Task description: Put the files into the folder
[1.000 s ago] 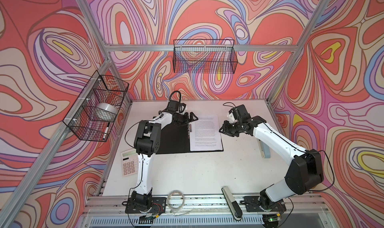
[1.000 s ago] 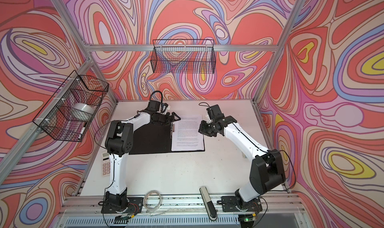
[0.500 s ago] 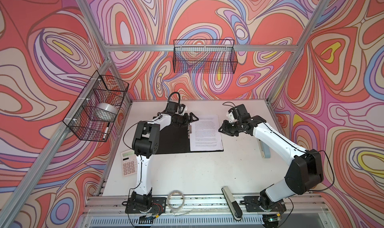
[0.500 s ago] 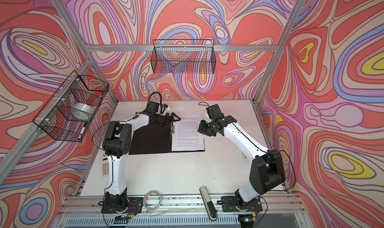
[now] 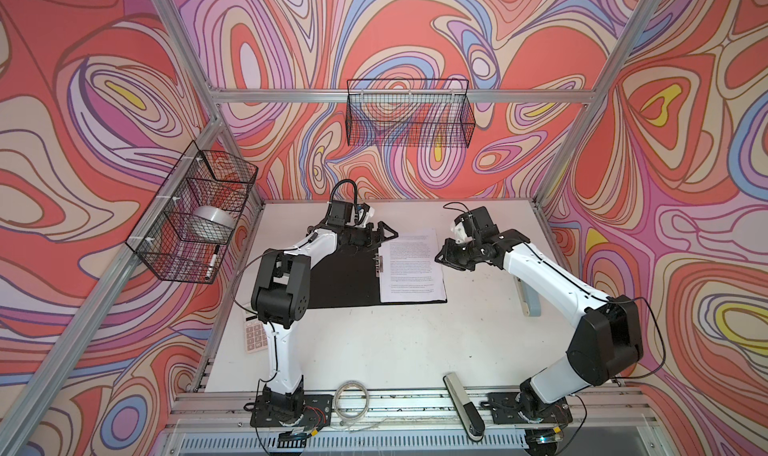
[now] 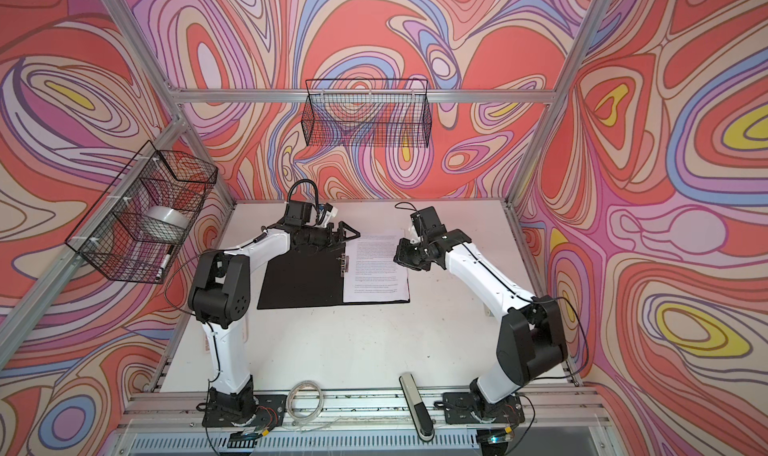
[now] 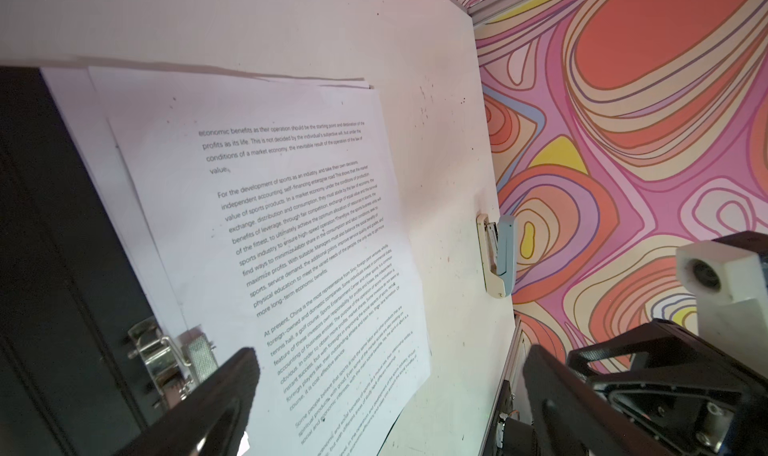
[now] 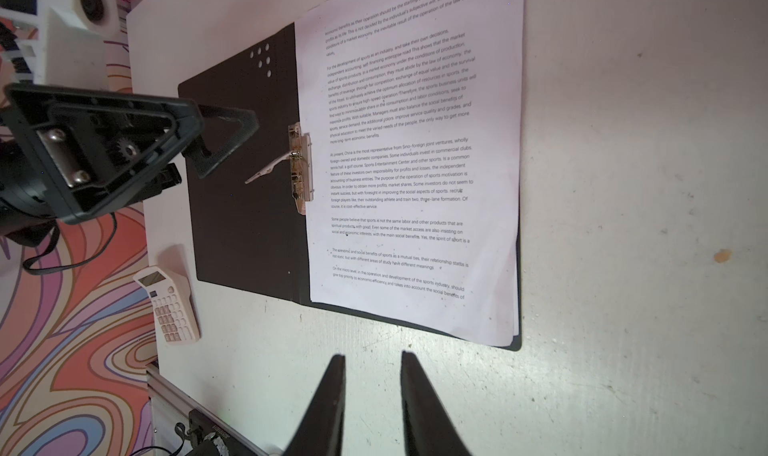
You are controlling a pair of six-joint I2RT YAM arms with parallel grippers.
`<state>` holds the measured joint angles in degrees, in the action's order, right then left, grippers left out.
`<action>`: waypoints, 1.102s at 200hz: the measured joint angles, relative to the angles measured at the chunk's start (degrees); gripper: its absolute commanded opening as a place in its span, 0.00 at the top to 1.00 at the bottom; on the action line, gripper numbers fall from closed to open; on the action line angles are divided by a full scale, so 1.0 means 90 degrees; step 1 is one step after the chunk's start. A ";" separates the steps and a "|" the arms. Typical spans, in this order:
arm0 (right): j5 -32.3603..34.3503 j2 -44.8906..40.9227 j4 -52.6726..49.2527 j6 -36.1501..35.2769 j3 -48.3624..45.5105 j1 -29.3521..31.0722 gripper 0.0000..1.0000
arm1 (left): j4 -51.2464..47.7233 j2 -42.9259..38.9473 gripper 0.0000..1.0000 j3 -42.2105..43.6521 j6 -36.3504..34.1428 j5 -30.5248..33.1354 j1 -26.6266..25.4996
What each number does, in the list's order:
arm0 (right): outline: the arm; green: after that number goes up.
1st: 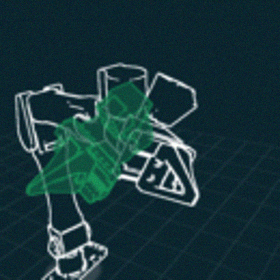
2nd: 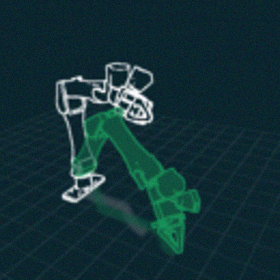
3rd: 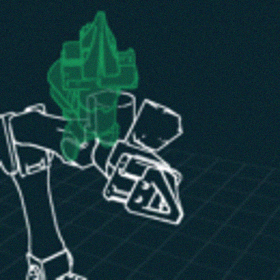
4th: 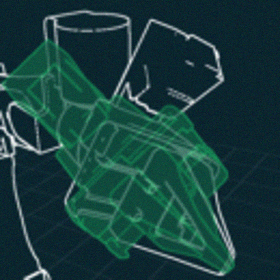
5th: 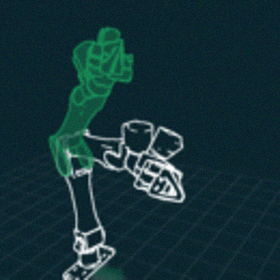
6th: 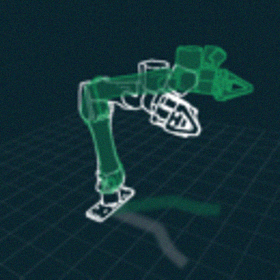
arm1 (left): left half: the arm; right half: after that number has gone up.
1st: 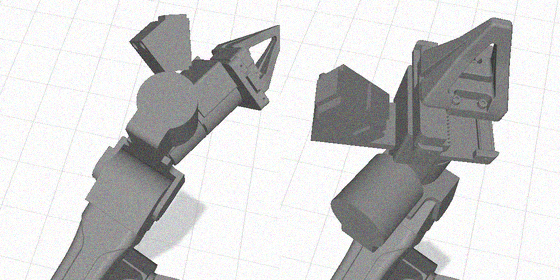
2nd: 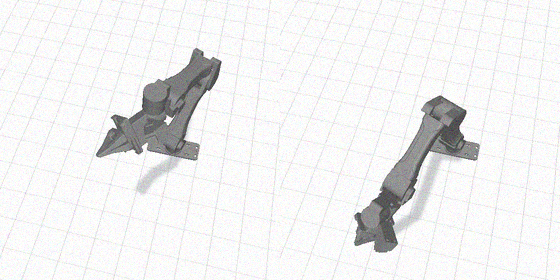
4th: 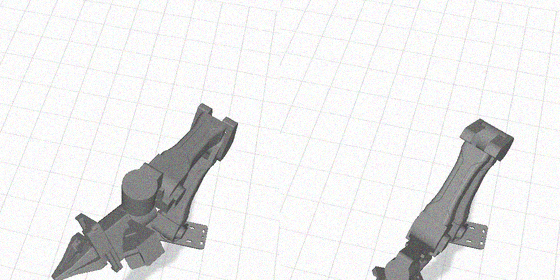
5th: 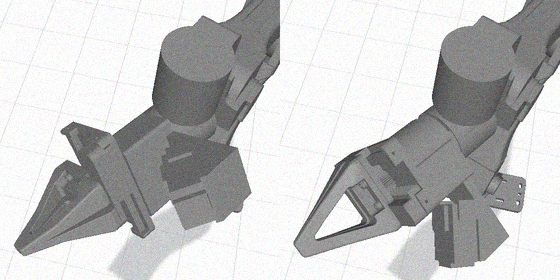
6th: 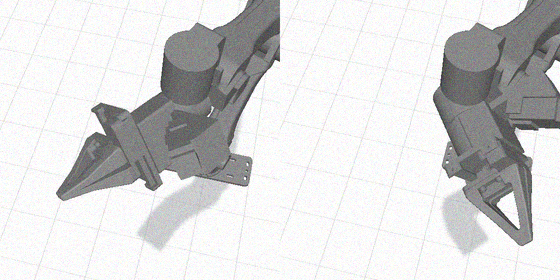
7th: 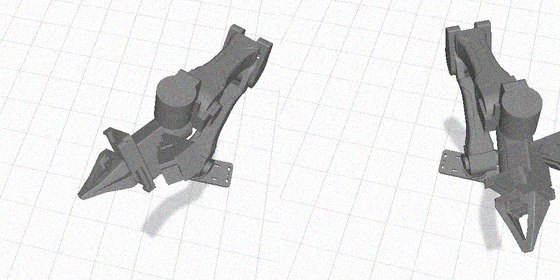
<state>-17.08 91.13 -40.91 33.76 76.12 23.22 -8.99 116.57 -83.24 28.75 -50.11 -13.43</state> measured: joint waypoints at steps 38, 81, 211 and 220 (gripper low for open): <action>0.0177 0.0602 -0.0508 -0.0172 0.0933 0.0311 0.75 | -0.0707 -0.0845 0.00 0.0532 -0.0355 0.0423 0.0304; 0.0631 0.1382 -0.1049 -0.0367 0.1945 0.0704 0.73 | -0.1773 -0.2011 0.00 0.0580 -0.1273 0.1355 0.0811; 0.0622 0.2951 -0.0469 -0.0284 0.2361 -0.1117 0.70 | -0.2093 -0.1571 0.00 0.1297 -0.1197 0.0687 0.0782; 0.0525 0.3041 -0.0352 -0.0287 0.2378 -0.1224 0.70 | -0.2091 -0.1525 0.00 0.1294 -0.1185 0.0532 0.0775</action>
<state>-12.36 118.50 -44.07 31.18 97.51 12.21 -27.81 102.85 -71.59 18.09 -45.32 -6.46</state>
